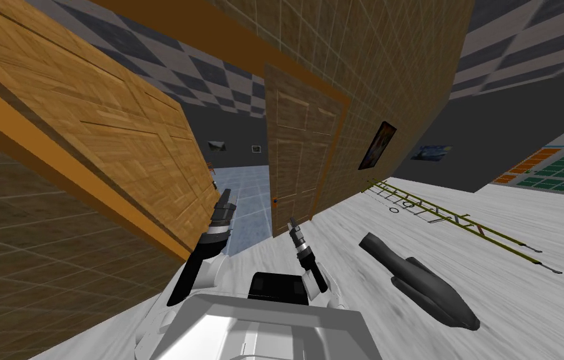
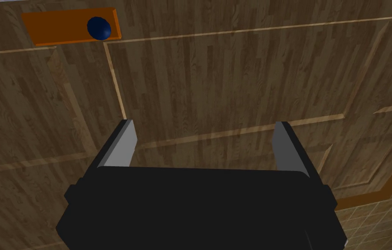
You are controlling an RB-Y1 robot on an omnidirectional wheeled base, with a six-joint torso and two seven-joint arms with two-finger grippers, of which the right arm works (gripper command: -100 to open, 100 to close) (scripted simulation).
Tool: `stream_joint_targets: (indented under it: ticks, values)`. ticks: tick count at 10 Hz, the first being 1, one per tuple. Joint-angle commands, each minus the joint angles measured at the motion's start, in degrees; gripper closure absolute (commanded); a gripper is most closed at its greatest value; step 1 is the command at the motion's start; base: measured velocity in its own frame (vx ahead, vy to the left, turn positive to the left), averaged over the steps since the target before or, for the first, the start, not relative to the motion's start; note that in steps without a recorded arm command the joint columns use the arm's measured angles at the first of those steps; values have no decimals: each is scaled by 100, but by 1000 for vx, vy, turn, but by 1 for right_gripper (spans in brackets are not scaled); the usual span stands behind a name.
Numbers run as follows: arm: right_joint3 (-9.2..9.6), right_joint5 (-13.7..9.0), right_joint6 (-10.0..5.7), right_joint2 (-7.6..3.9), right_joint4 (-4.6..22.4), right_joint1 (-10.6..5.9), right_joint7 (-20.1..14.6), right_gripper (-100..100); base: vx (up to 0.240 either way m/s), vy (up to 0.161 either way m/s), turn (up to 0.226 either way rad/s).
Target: Push the door open
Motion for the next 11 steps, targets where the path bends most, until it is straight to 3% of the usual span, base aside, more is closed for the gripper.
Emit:
stream_joint_targets:
  ticks: [1, 6, 11]
  values:
    - [105, -13, -12, -32, 238, -88, -41, -100, 141, 102, -100]
    - [272, -36, -65, -70, 697, -269, -109, -100, 95, 51, -57]
    - [528, -73, -145, -126, 1399, -545, -213, -100, 131, 79, -83]
